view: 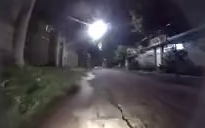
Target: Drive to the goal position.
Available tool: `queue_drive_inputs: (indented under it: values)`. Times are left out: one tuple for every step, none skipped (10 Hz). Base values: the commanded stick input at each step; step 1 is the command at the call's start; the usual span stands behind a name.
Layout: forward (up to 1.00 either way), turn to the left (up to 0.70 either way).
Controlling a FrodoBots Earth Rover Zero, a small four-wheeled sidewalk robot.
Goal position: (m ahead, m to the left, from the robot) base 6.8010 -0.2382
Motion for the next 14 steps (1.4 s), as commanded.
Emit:
queue_drive_inputs:
  values:
    - [0.5,0.0]
    - [0.5,0.0]
    - [0.5,0.0]
    - [0.5,0.0]
    - [0.5,0.0]
    - [0.5,0.0]
    - [0.5,0.0]
    - [0.5,0.0]
    - [0.5,0.0]
    - [0.5,0.0]
    - [0.5,0.0]
    - [0.5,0.0]
    - [0.5,0.0]
    - [0.5,0.0]
